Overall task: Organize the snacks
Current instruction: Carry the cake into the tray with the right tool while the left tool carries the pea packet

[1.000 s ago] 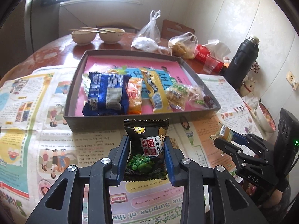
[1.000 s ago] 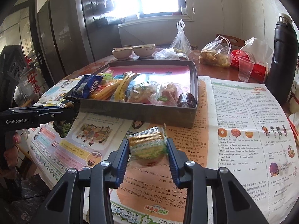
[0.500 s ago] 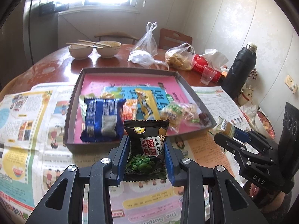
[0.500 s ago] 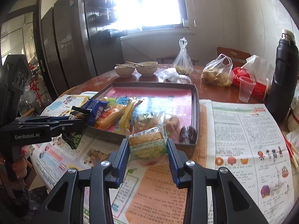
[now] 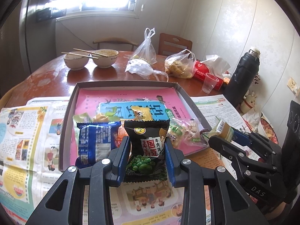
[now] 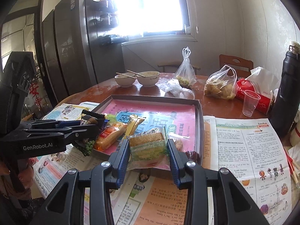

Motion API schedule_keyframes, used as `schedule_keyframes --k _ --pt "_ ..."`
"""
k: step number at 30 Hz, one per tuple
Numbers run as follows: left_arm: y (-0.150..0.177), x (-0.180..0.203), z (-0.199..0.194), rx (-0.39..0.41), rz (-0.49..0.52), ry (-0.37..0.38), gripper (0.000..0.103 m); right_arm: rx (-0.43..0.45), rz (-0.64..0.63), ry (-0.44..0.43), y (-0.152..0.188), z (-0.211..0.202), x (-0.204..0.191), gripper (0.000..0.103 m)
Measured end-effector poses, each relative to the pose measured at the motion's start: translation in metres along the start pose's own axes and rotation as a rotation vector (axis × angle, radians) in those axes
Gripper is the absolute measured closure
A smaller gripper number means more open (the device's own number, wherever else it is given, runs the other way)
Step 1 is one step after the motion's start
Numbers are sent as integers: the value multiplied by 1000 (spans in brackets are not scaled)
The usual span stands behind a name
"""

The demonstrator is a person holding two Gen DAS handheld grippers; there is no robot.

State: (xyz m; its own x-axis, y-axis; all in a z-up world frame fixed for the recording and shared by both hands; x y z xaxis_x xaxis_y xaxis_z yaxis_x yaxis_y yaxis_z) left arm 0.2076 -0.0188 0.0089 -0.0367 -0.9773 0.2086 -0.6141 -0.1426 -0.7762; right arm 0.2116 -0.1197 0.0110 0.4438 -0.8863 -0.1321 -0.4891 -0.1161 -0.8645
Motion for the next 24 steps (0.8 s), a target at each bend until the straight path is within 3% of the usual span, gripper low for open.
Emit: schedule_keyframes --k 24 --pt "7 -2 49 -61 19 -20 67 -63 45 8 10 42 17 63"
Point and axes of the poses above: each gripper's, at about its wrist camera, not at the fingertips, and z roughly the way its jaws point, x to its right, y to its underside, the point moved 6 cm from there along z, roughly the way its jaws point, and after that the axes turned 6 degrees about x, right-handed, at the moved point
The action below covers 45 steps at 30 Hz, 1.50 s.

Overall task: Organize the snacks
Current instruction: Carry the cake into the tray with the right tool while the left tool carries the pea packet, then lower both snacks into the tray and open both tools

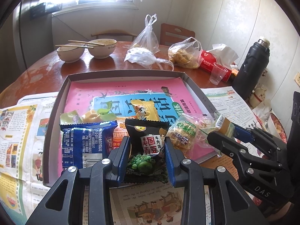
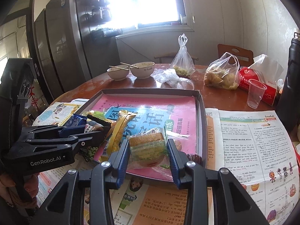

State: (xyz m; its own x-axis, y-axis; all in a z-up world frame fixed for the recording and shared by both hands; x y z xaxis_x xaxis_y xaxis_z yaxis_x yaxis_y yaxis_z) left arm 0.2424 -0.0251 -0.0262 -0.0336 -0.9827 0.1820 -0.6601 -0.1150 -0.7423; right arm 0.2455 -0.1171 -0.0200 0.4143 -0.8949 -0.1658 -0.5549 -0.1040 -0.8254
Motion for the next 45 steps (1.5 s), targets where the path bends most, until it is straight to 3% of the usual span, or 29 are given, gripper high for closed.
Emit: schedule_keyframes --k 9,22,28,45 --pt "0 -5 11 -10 -4 -8 67 -30 -3 1 9 10 0 63" --pt "1 -3 14 -14 -1 -12 66 -4 6 29 2 22 1 63" --pt "1 -4 14 -14 -1 -14 66 -19 -71 40 10 24 -10 63" --pt "3 -3 9 -15 15 -21 66 -58 -100 49 21 17 -10 60"
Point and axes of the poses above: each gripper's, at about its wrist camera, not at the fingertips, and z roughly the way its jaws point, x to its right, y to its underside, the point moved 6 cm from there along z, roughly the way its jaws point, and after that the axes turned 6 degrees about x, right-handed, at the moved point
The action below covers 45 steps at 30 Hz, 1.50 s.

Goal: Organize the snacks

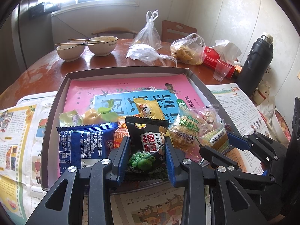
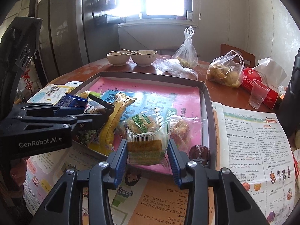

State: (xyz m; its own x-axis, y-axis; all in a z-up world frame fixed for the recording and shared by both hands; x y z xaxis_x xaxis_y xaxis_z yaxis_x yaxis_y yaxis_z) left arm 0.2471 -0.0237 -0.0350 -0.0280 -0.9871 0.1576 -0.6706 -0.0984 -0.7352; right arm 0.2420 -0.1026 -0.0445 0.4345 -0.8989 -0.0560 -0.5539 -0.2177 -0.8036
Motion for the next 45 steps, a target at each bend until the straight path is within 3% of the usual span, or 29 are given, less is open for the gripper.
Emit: schedule_keyframes --k 6,26,40,45 --pt "0 0 -1 -5 -1 1 65 -4 13 0 1 -5 4 56" --pt "-2 5 -10 6 13 -14 44 8 42 1 -2 -17 5 39" --pt "-1 0 -14 6 5 -21 44 -2 47 24 0 -21 13 39" --pt "1 -4 -14 5 -5 -37 44 -24 82 16 4 -17 19 46"
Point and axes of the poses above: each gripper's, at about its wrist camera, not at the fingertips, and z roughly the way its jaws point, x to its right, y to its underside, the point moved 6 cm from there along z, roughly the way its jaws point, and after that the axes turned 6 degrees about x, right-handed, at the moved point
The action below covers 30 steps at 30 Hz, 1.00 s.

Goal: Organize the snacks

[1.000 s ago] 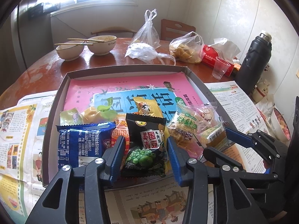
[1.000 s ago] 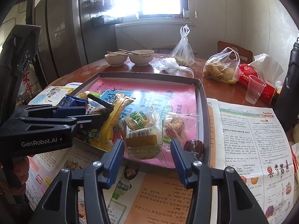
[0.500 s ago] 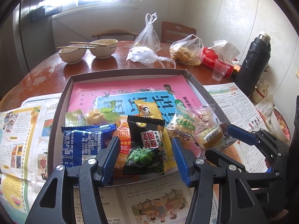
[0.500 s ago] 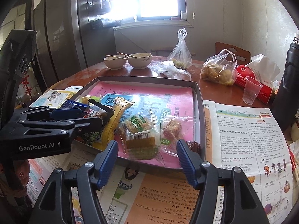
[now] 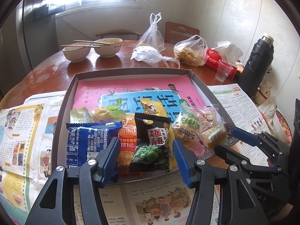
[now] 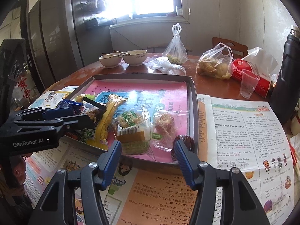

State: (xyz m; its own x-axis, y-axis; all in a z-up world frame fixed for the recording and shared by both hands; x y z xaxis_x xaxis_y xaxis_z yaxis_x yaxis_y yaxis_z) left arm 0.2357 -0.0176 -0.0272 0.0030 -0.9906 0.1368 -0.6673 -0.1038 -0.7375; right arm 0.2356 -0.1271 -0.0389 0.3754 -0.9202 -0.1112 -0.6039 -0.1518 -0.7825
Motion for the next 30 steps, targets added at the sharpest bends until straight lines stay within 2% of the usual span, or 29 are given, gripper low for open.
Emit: schedule_keyframes --k 30 --pt "2 -8 12 5 22 -75 42 4 3 -13 0 -2 -6 48"
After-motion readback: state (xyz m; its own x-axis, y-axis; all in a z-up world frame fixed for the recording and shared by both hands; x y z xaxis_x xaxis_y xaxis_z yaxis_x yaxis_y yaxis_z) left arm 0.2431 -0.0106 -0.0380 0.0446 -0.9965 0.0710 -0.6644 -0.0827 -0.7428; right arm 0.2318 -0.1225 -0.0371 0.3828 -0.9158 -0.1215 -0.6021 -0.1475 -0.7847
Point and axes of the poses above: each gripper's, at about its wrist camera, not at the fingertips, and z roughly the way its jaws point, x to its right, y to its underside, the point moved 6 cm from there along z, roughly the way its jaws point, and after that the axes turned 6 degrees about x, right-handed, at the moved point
